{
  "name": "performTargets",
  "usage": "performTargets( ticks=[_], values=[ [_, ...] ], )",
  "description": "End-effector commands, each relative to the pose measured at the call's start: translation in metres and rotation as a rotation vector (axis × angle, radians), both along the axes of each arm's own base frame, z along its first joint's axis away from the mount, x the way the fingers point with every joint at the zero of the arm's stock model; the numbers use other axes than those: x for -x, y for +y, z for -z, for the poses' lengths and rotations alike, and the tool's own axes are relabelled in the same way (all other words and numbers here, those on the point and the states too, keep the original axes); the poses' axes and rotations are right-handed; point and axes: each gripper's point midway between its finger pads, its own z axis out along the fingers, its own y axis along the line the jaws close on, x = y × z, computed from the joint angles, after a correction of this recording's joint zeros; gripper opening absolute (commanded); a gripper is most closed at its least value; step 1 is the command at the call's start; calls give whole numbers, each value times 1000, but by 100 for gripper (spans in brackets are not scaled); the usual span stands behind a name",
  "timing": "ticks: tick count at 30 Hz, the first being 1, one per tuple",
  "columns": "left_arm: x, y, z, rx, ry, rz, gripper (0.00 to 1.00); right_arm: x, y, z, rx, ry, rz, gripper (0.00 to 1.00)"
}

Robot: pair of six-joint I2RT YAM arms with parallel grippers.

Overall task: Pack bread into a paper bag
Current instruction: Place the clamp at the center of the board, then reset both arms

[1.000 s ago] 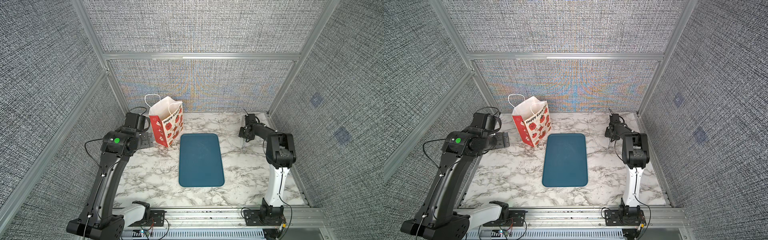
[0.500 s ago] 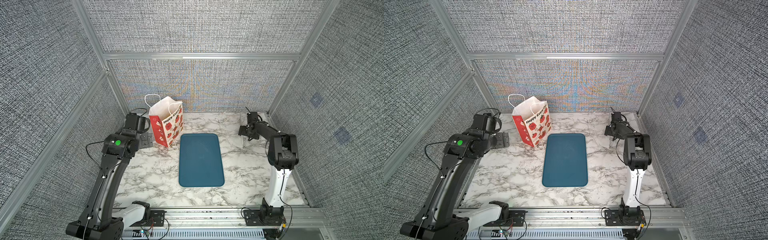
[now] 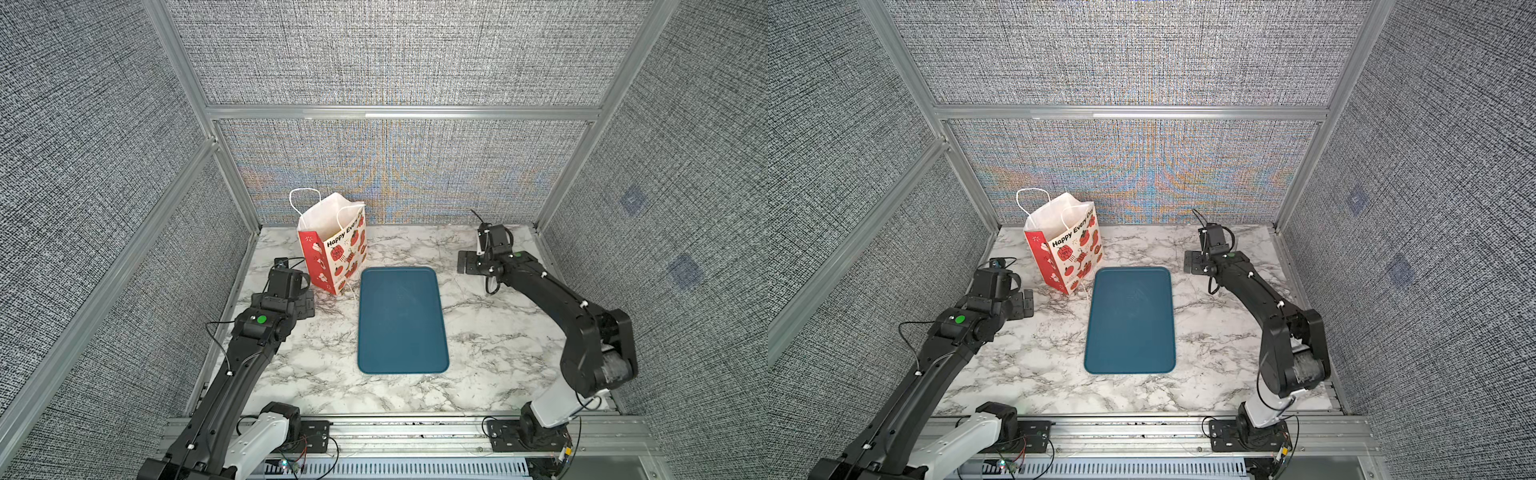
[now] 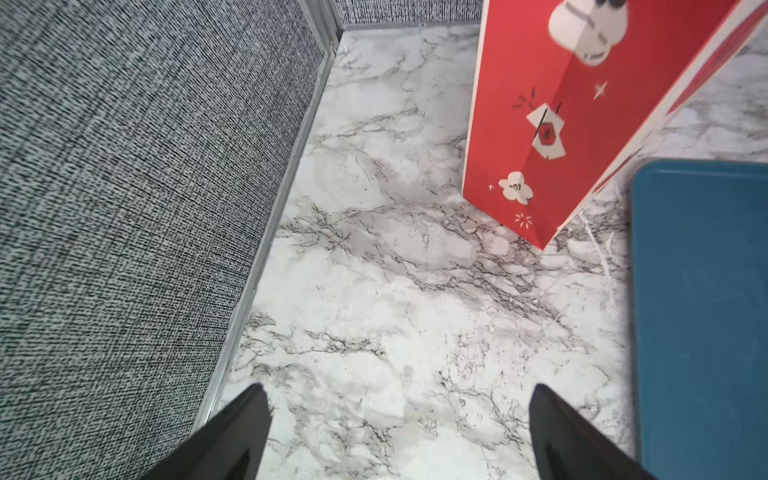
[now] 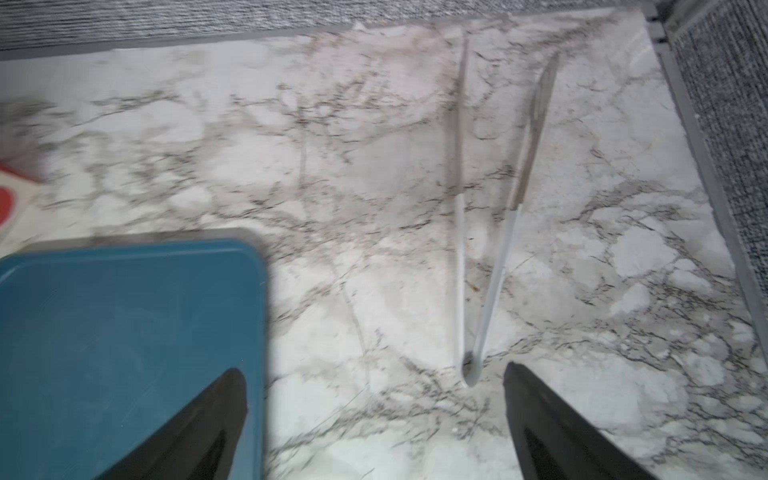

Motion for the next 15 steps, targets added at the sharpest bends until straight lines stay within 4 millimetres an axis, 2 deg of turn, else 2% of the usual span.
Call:
performTargets(
  ticks=[1, 3, 5, 7, 10, 12, 15],
  values=[
    [-24, -2, 13, -28, -83, 18, 99, 22, 26, -26, -46, -57, -59, 99],
    [-34, -4, 33, -47, -118, 35, 99, 40, 42, -37, -109, -74, -99, 99],
    [-44, -10, 48, -53, -174, 81, 99, 55, 50, -43, -148, -75, -115, 99],
    [-54, -17, 63, -62, -228, 129, 99, 69, 55, -44, -173, -70, -133, 99],
    [-67, -16, 86, -99, -246, 133, 99, 89, 58, -37, -205, -43, -160, 99],
    [-80, -7, 86, -146, -258, 70, 99, 98, 59, -32, -216, -14, -167, 99],
    [-100, -4, 79, -172, -329, 55, 100, 106, 59, -29, -221, 0, -179, 99]
  ],
)
